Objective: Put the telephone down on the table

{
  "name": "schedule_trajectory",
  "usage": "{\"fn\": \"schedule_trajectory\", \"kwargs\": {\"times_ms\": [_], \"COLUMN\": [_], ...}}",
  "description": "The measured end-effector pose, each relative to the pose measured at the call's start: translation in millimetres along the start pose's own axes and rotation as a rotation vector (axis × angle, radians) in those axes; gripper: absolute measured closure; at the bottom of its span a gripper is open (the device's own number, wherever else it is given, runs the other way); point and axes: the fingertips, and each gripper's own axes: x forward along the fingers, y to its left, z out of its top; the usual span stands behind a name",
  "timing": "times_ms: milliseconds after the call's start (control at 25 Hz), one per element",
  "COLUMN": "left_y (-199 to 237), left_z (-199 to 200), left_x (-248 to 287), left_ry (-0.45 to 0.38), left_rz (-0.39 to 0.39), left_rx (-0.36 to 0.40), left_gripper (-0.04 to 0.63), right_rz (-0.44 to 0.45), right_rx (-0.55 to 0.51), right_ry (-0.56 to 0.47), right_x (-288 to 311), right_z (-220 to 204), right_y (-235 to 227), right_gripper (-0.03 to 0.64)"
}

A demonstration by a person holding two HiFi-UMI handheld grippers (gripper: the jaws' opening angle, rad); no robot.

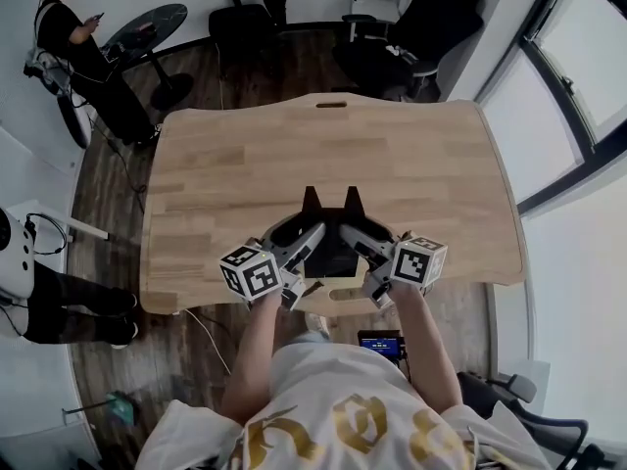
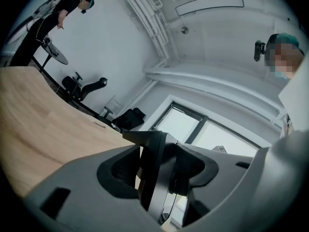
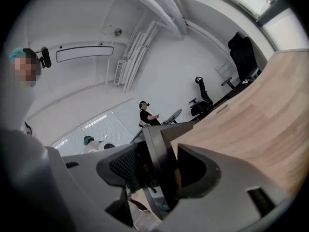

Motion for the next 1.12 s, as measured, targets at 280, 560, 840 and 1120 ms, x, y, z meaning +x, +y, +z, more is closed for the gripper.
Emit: {"fn": "schedule_trajectory", "kwargs": {"times_ms": [280,560,840,1120], "left_y": [36.4,41.8,50.1,57.5], "left_z": [32.8,45.4,49.3,46.9], "left_x": [23.6,31.0,35.1,34.0], "left_ry": [0.031,0.052,0.042,0.046], "left_rz": [-0.029,-0.044,-0.044,-0.019], "left_rx": [0.017,0.036,0.038,0.021], "left_gripper": [0.383,0.383,0.383,0.383], "right_rz": [-0.018,-0.021,-0.025,-0.018], "right_rx": [0.005,0.012,0.015,0.014], "right_ry": [-0.032,-0.065,-0.077,-0.041], "right_x": [38.7,46.7,53.7,59.5], "right_z": [26.9,37.7,41.2,38.1], "right_y": [-21.3,-23.9,-29.1,-35.2], "right_gripper": [0.387,0.387,0.387,0.387]}}
